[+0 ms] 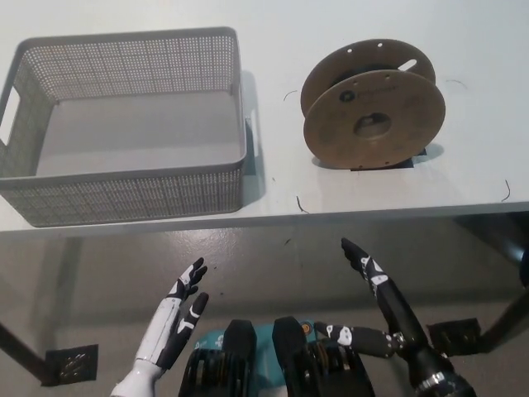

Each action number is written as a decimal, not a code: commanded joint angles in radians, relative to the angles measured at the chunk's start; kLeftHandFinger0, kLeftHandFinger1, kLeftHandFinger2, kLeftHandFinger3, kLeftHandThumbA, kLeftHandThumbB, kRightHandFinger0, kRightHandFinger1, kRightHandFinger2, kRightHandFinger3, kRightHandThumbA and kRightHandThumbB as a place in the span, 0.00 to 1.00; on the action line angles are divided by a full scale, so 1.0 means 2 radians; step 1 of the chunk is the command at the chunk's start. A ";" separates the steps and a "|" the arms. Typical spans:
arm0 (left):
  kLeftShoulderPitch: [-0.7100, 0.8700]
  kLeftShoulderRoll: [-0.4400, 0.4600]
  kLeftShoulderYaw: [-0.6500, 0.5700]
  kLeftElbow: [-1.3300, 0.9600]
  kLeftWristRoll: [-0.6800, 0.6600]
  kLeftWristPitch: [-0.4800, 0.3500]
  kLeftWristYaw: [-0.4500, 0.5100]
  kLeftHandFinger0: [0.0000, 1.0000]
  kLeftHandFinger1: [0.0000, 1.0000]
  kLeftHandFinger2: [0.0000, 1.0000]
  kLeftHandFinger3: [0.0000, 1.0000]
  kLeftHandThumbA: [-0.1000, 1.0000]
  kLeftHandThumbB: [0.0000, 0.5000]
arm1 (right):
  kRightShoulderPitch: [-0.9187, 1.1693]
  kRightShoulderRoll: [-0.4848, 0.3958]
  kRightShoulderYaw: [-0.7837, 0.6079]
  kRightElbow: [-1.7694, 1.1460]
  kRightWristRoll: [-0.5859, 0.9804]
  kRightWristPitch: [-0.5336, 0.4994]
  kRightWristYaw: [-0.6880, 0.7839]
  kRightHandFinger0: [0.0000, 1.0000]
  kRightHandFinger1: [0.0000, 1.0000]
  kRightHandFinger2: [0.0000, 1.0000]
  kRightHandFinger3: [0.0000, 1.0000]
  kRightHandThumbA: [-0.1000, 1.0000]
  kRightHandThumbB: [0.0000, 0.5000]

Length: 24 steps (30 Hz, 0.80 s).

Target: Use the right hand to pick up a 3d printing filament and place it into a container on the left side

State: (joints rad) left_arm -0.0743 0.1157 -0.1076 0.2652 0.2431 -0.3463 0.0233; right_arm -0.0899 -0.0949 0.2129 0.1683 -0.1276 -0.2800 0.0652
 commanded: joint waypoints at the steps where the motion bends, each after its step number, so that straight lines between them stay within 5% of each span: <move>1: -0.009 0.004 0.003 -0.012 0.003 -0.026 0.009 1.00 1.00 1.00 1.00 1.00 0.36 | 0.017 -0.003 -0.004 -0.052 0.015 -0.034 0.010 1.00 1.00 1.00 1.00 1.00 0.28; 4: -0.013 0.006 0.006 -0.010 0.001 -0.032 0.009 1.00 1.00 1.00 1.00 1.00 0.31 | 0.038 -0.009 -0.005 -0.104 0.016 -0.040 0.013 1.00 1.00 1.00 1.00 1.00 0.25; 9: -0.012 0.007 0.008 -0.013 -0.001 -0.032 0.007 1.00 1.00 1.00 1.00 1.00 0.33 | 0.030 -0.024 -0.040 -0.212 0.031 -0.014 0.005 1.00 1.00 1.00 1.00 1.00 0.45; 11: -0.011 0.005 0.006 -0.018 -0.003 -0.026 0.003 1.00 1.00 1.00 1.00 1.00 0.34 | 0.010 -0.036 -0.058 -0.227 0.034 -0.029 0.003 1.00 1.00 1.00 1.00 1.00 0.33; 14: -0.009 0.006 0.006 -0.017 -0.002 -0.028 0.004 1.00 1.00 1.00 1.00 1.00 0.35 | -0.023 -0.051 -0.085 -0.262 0.019 -0.001 0.002 1.00 1.00 1.00 1.00 1.00 0.29; 18: -0.012 0.008 0.007 -0.018 -0.002 -0.027 0.003 1.00 1.00 1.00 1.00 1.00 0.38 | -0.079 -0.077 -0.114 -0.274 0.027 0.052 0.009 1.00 1.00 1.00 1.00 1.00 0.50; 19: -0.014 0.009 0.007 -0.018 -0.001 -0.026 0.003 1.00 1.00 1.00 1.00 1.00 0.37 | -0.100 -0.090 -0.121 -0.280 0.015 0.088 0.015 1.00 1.00 1.00 1.00 1.00 0.62; 20: -0.014 0.009 0.008 -0.019 -0.004 -0.025 0.001 1.00 1.00 1.00 1.00 1.00 0.37 | -0.116 -0.104 -0.123 -0.278 0.019 0.103 0.024 1.00 1.00 1.00 1.00 1.00 0.59; 22: -0.015 0.012 0.007 -0.017 -0.001 -0.026 0.001 1.00 1.00 1.00 1.00 1.00 0.36 | -0.152 -0.137 -0.125 -0.284 0.008 0.177 0.049 1.00 1.00 1.00 1.00 1.00 0.72; 24: -0.017 0.012 0.007 -0.016 -0.001 -0.028 0.001 1.00 1.00 1.00 1.00 1.00 0.36 | -0.187 -0.176 -0.121 -0.282 -0.002 0.226 0.074 1.00 1.00 1.00 1.00 1.00 0.74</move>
State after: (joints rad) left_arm -0.0834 0.1215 -0.1019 0.2589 0.2426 -0.3596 0.0214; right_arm -0.3206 -0.3134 -0.0110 -0.3455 -0.0963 -0.1256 0.1006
